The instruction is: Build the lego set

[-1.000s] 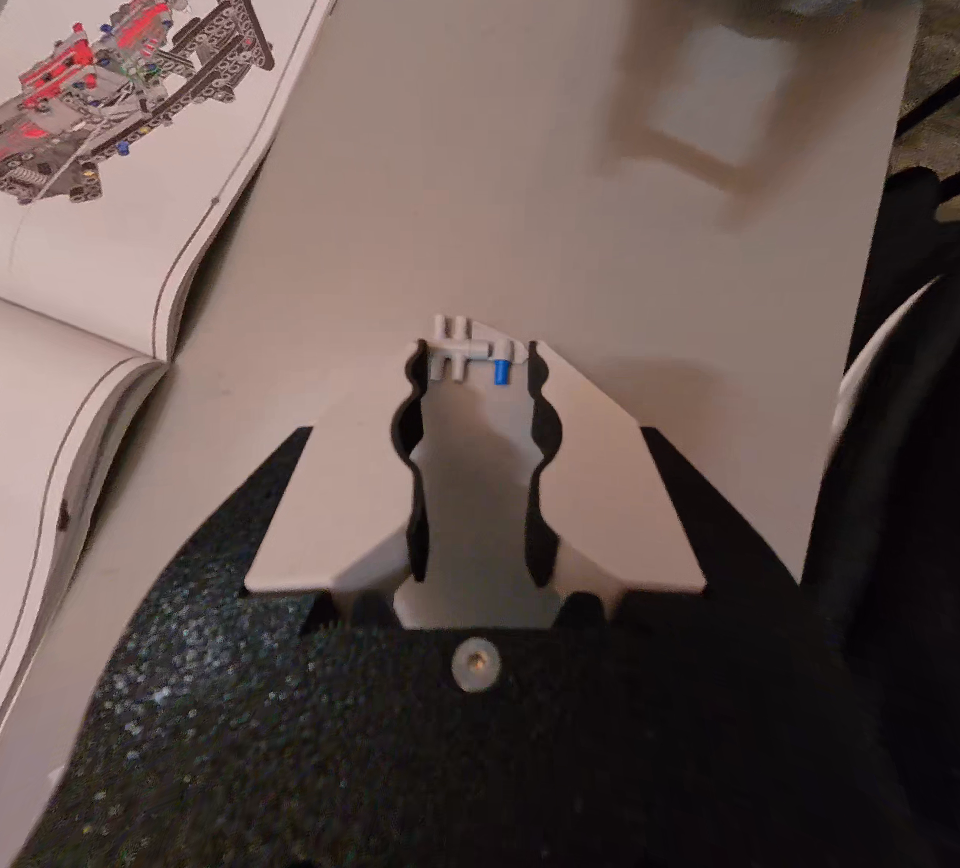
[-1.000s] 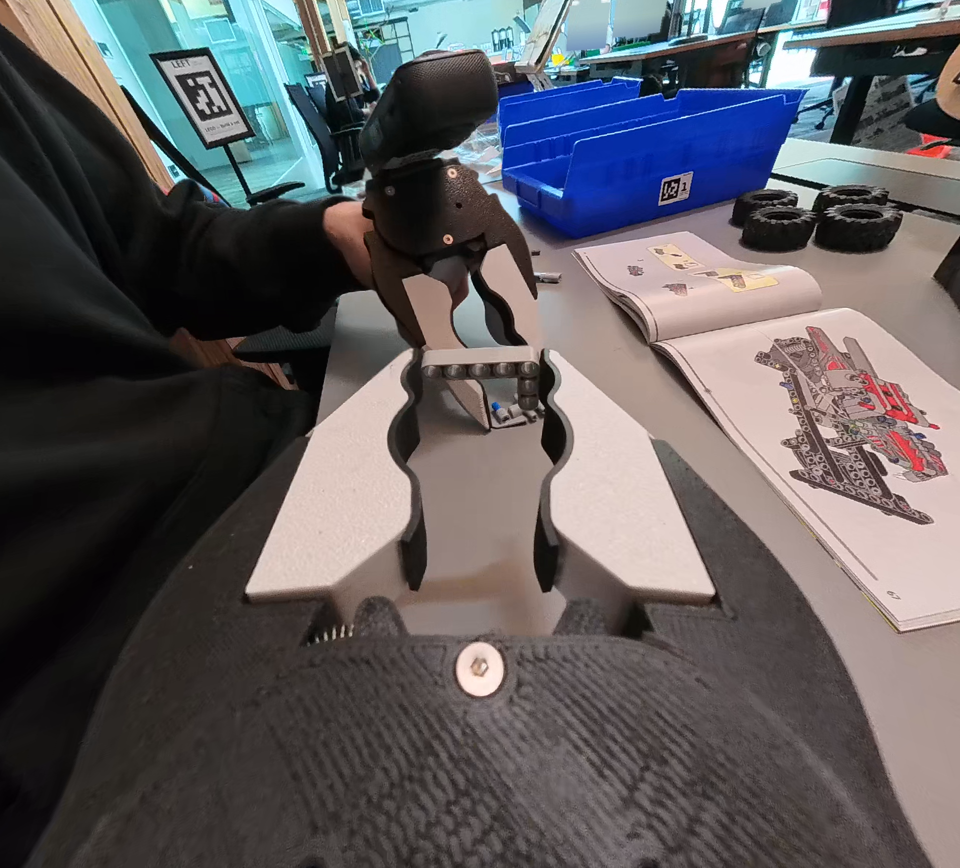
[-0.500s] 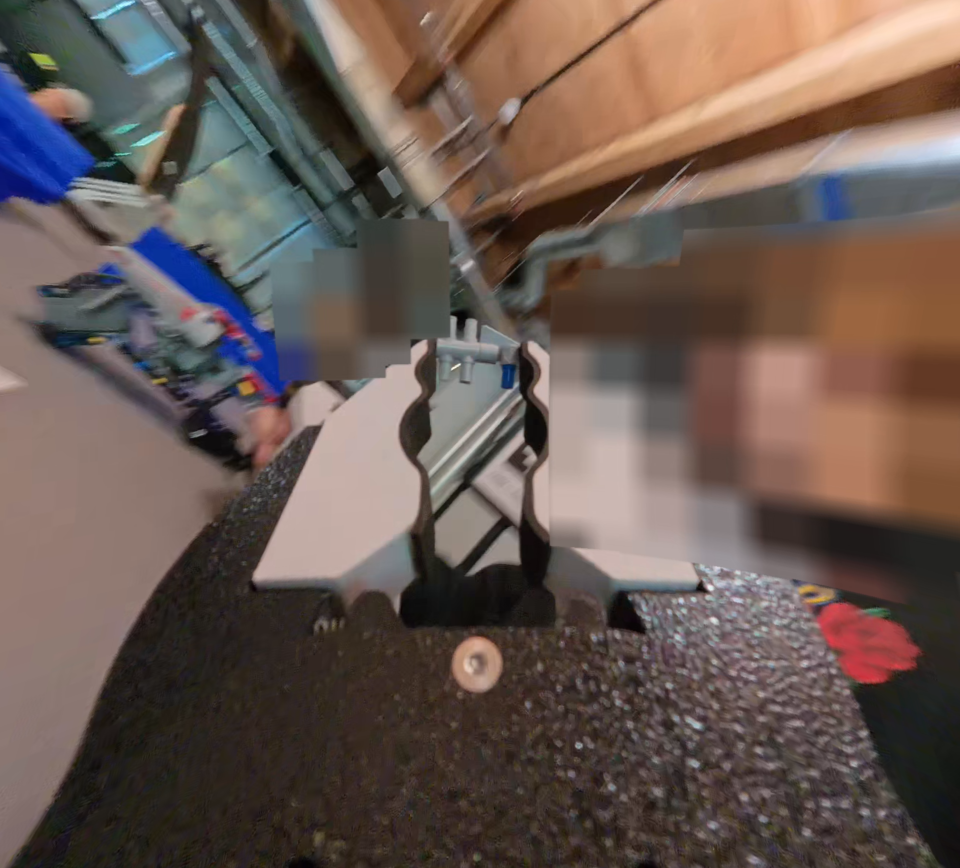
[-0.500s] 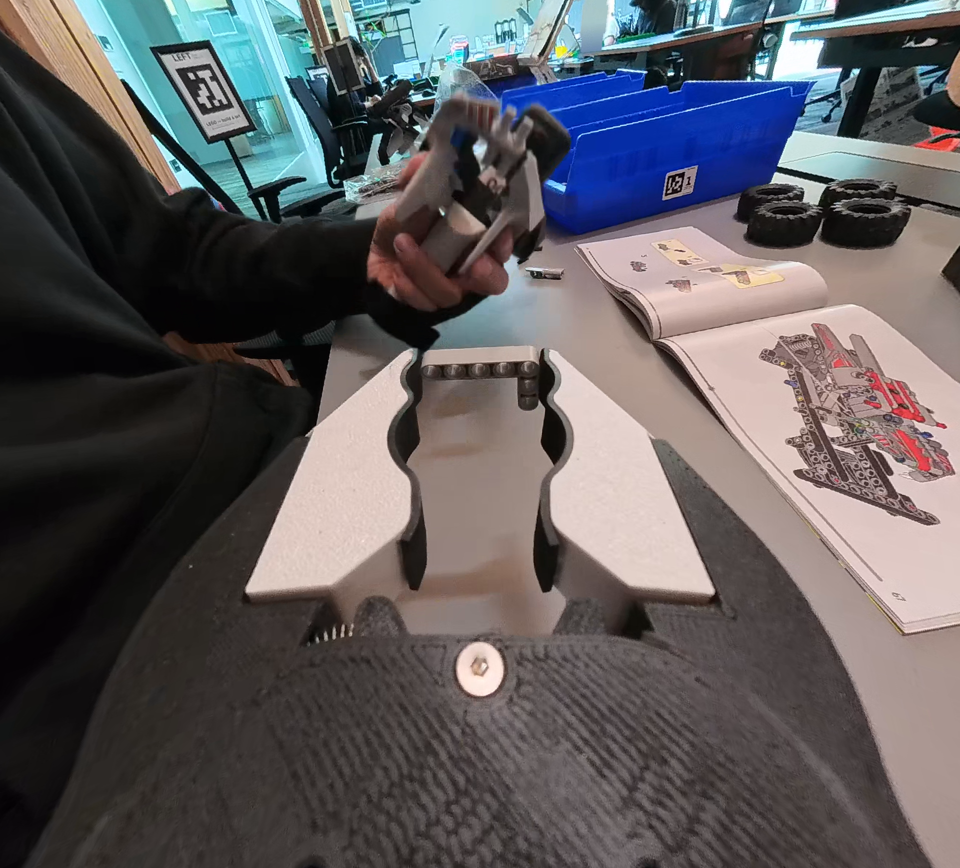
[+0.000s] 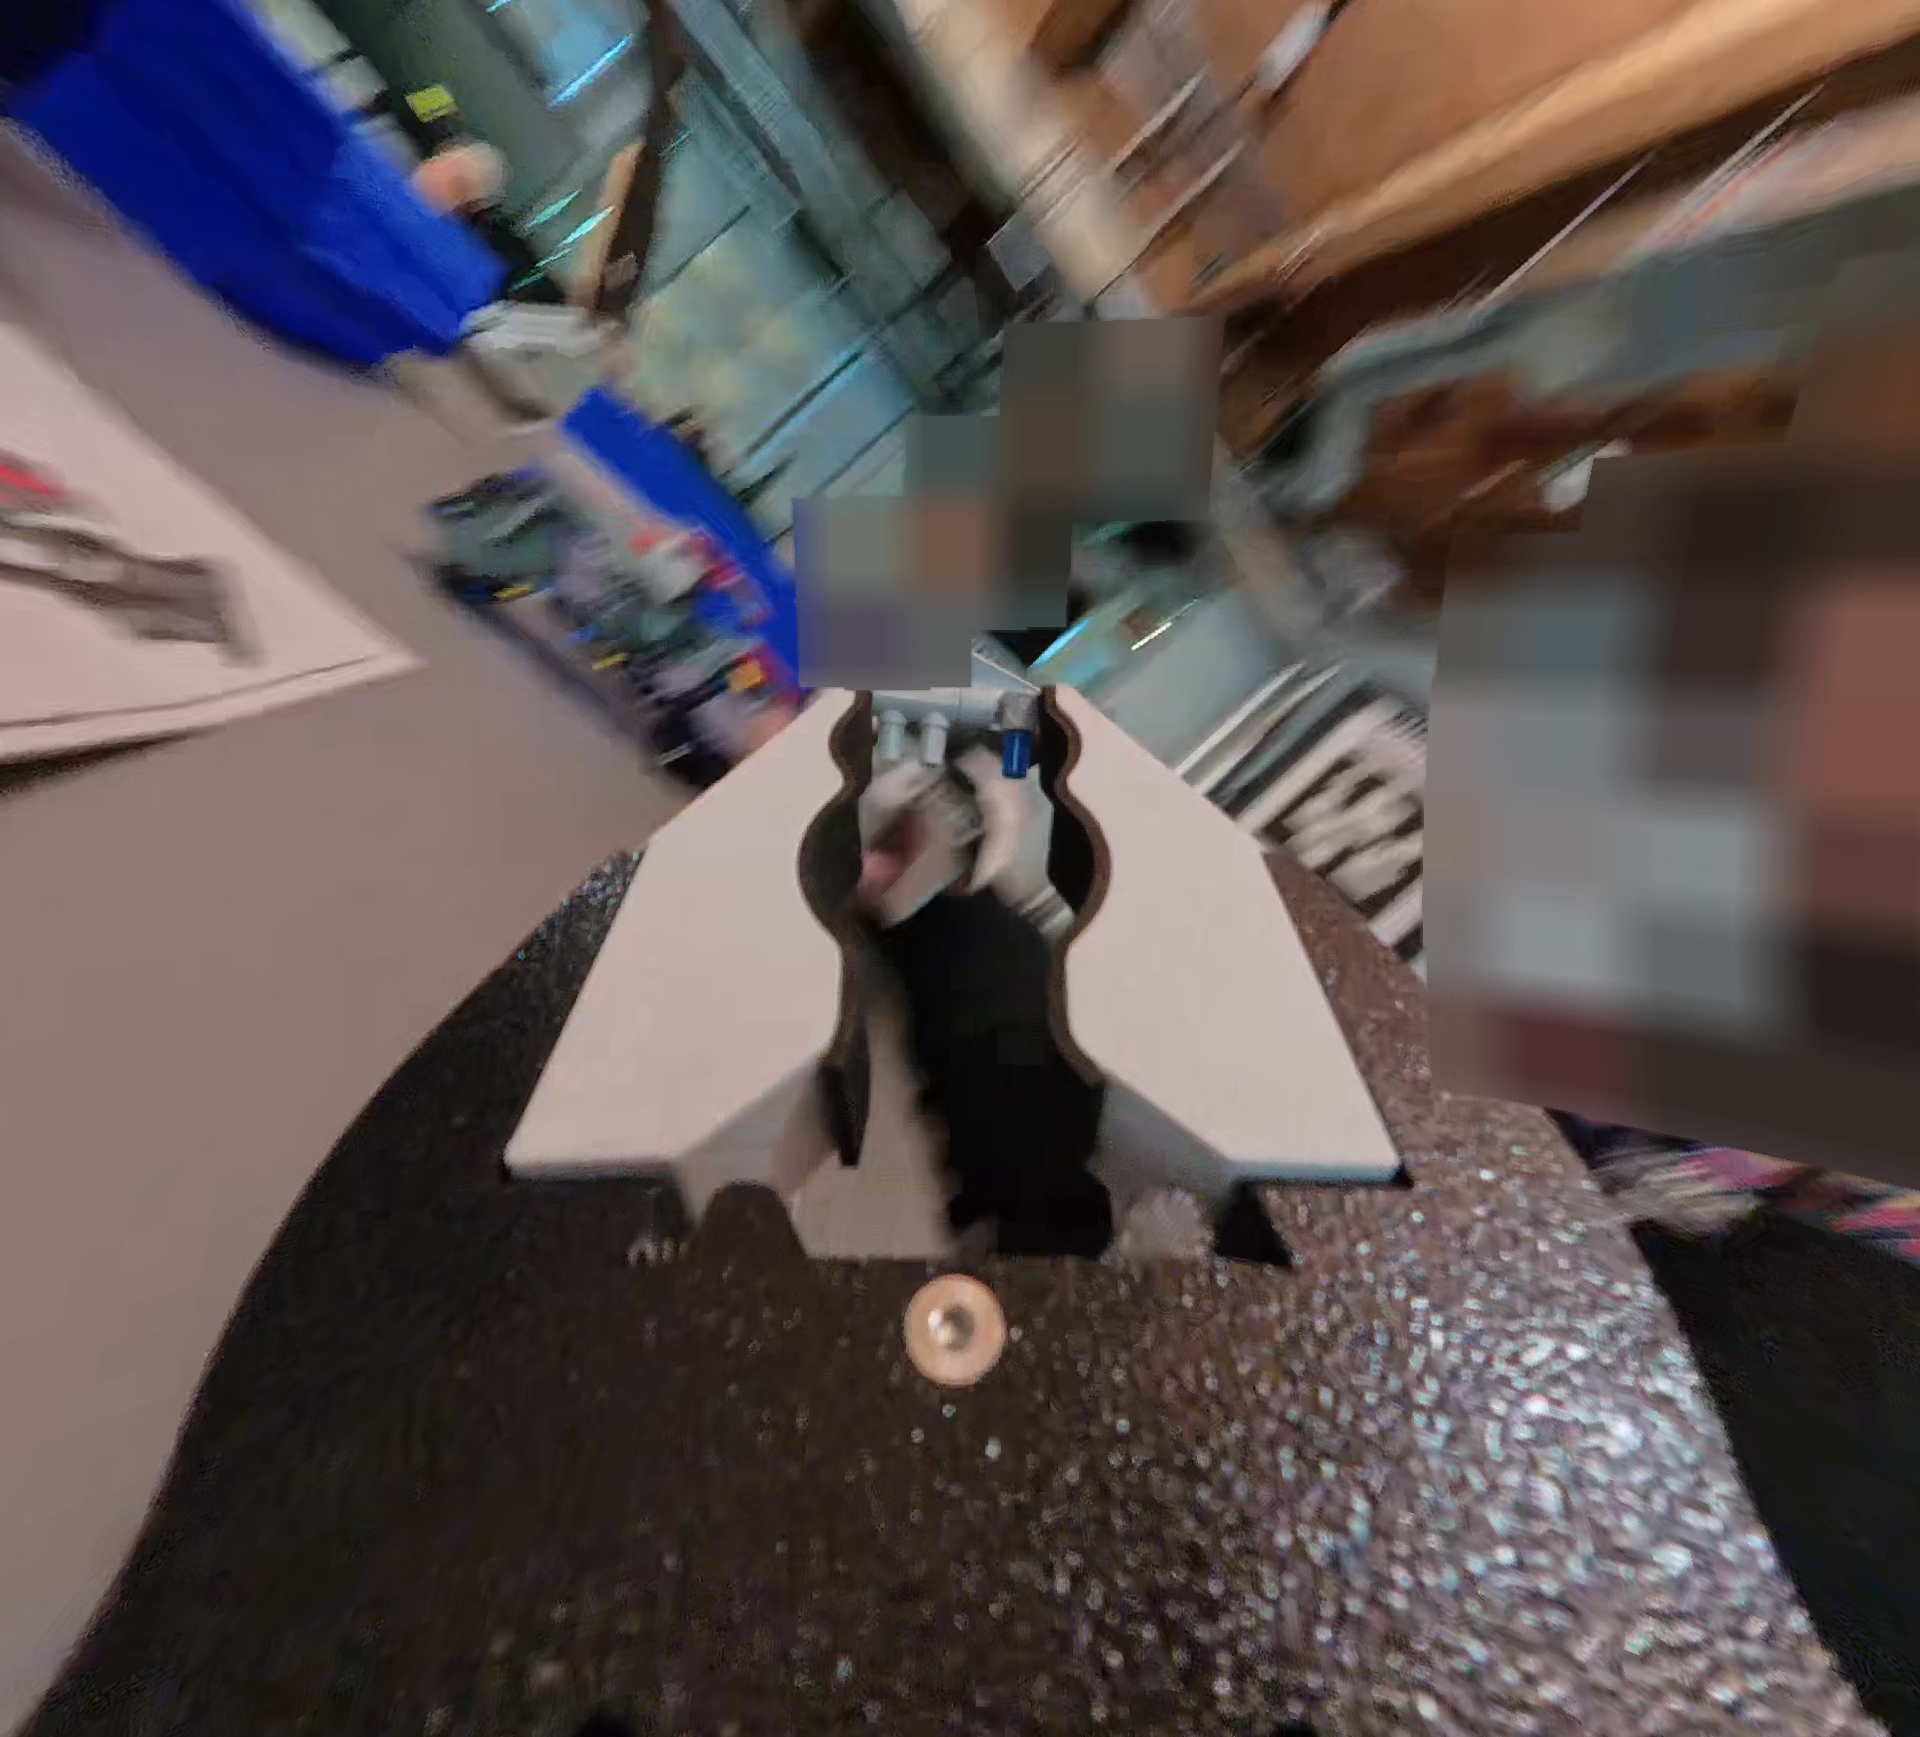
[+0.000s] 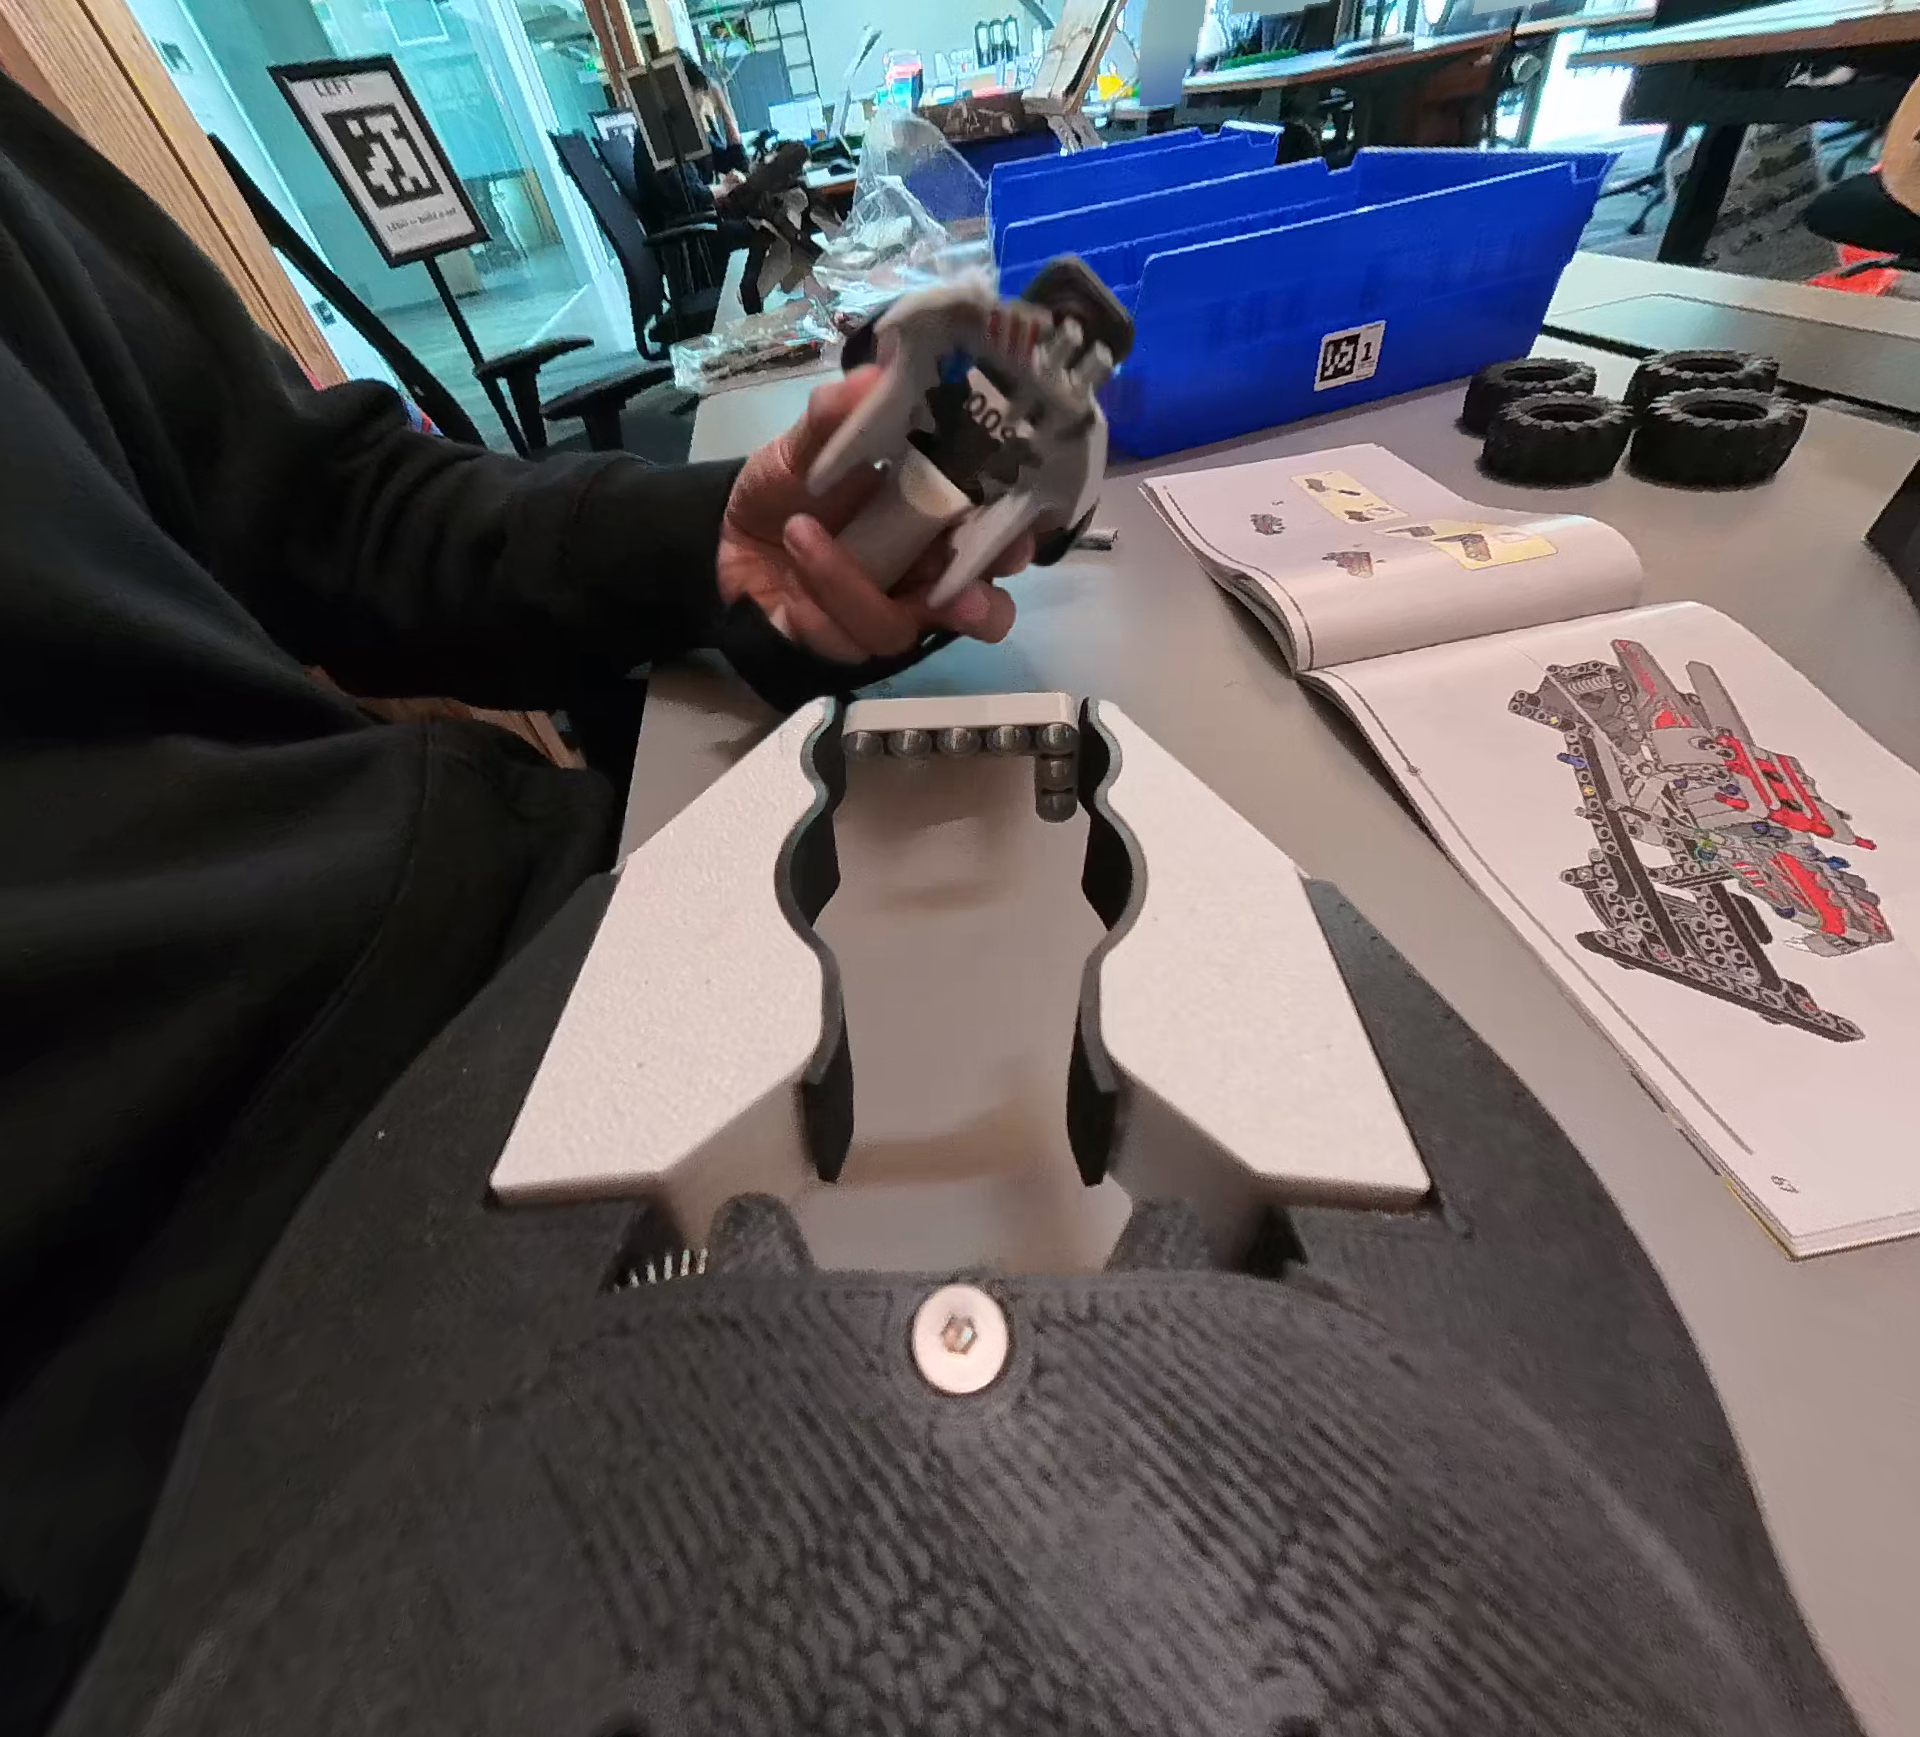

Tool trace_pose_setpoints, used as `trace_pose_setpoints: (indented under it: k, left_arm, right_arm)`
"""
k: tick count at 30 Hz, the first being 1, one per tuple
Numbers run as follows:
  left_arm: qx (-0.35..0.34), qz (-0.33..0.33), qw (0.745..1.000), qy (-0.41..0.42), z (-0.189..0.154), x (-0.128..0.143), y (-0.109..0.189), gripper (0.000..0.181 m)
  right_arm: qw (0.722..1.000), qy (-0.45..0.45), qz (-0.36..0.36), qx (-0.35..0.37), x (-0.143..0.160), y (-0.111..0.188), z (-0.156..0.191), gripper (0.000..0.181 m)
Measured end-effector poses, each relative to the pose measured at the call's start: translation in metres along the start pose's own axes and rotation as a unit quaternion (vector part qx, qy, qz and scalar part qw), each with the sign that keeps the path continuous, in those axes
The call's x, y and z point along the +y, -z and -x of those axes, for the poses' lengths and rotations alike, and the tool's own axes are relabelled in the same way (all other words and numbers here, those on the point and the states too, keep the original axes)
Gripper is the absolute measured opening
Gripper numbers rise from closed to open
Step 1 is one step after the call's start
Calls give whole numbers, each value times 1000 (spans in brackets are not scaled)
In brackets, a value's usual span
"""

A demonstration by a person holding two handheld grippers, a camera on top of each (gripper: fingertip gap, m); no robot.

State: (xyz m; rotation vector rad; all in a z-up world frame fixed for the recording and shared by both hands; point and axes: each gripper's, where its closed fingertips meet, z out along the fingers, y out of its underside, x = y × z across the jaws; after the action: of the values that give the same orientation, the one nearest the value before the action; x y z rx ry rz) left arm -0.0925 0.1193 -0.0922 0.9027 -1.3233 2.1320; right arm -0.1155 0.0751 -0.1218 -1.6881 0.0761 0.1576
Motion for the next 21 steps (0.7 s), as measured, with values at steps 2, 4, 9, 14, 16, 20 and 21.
trace_pose_setpoints:
  k: [2,4,9,14,16,20,21]
  left_arm:
    - [-90,123,981,-120,19,21,0,29]
    - [-148,258,929,-221,38,44,7,30]
    - [-234,466,806,-281,75,71,33,29]
    - [-244,527,753,-309,85,75,42,39]
    - [-237,548,728,-337,84,71,44,43]
    - [-180,572,659,-454,61,59,34,42]
    - [-186,577,642,-469,58,59,32,39]
  right_arm:
    - [1000,-6,-18,0,-5,4,-1,43]
    - [999,-16,-38,1,-9,9,-4,43]
    - [998,-26,-59,10,-14,13,-8,43]
    - [999,-21,-44,13,-11,10,-8,44]
    - [999,-23,-40,10,-10,9,-8,44]
    - [999,-28,-46,7,-11,10,-8,43]
    - [998,-30,-49,7,-12,11,-8,44]
